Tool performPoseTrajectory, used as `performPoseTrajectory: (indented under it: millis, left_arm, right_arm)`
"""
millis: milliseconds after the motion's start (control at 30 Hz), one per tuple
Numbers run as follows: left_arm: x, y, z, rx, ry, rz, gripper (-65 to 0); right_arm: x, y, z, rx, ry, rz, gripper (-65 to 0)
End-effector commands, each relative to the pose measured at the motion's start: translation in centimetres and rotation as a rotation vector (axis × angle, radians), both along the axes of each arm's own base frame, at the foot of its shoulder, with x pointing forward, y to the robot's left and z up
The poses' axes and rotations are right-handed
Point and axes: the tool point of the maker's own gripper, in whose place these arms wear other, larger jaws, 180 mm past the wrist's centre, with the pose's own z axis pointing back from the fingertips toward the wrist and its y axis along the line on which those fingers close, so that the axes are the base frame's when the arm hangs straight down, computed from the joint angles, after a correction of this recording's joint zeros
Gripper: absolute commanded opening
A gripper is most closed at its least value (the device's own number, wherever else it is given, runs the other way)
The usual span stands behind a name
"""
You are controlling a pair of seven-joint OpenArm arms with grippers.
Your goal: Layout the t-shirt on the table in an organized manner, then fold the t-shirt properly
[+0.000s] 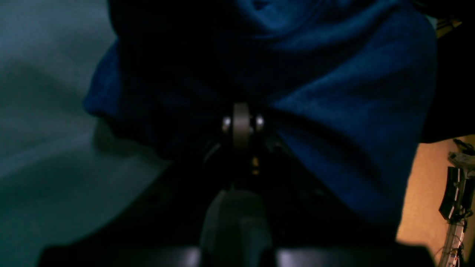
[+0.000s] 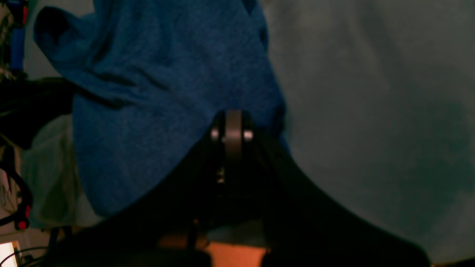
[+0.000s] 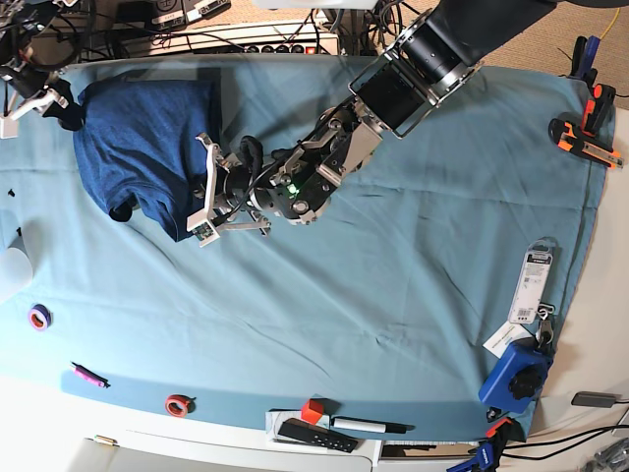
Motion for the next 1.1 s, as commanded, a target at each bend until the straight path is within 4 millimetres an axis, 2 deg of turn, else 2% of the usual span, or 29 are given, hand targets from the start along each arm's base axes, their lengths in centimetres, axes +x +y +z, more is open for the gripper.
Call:
performPoseTrajectory:
  millis: [0, 100, 167, 233, 367, 467, 533, 700, 767, 900, 1067]
  left_arm:
    - [0.8, -1.3, 2.4, -0.055, -0.05, -0.006, -65.0]
    - [2.0, -1.2, 2.9, -0.053, -0.112, 0.014, -65.0]
    - [3.6, -0.6, 3.8, -0.091, -0.141, 0.071, -65.0]
    - [5.7, 0.8, 4.8, -0.153, -0.172, 0.14, -65.0]
    - [9.9, 6.1, 6.2, -0.248, -0.206, 0.276, -65.0]
    - [10.8, 10.5, 7.3, -0.372, -0.167, 0.309, -65.0]
    - [10.8, 13.6, 8.0, -0.472, -0.139, 0.348, -65.0]
    - [8.9, 21.3, 8.6, -0.609, -0.147, 0.455, -65.0]
    - [7.5, 24.0, 8.8, -0.619, -0.164, 0.499, -65.0]
    - [3.4, 28.6, 9.0, -0.52, -0.231, 0.528, -65.0]
    - [-2.2, 33.8, 8.7, -0.38, -0.239, 0.584, -65.0]
  right_arm:
    - [0.8, -1.1, 1.9, -0.043, -0.044, 0.008, -65.0]
    - [1.2, -1.9, 3.5, -0.041, -0.103, -0.009, -65.0]
    - [1.4, -2.5, 5.7, -0.007, -0.216, -0.053, -65.0]
    - [1.1, -3.8, 8.3, 0.007, -0.333, -0.113, -65.0]
    - [-1.5, -7.9, 12.3, -0.06, -0.472, -0.273, -65.0]
    - [-3.7, -9.8, 13.7, -0.106, -0.5, -0.346, -65.0]
    - [-4.4, -9.9, 13.6, -0.115, -0.48, -0.352, -65.0]
    - [-5.3, -9.9, 13.1, -0.121, -0.441, -0.349, -65.0]
    - [-5.3, -9.9, 13.1, -0.122, -0.439, -0.349, -65.0]
    - [-6.0, -9.9, 12.8, -0.126, -0.412, -0.347, -65.0]
    - [-7.8, -9.9, 12.0, -0.14, -0.332, -0.341, -65.0]
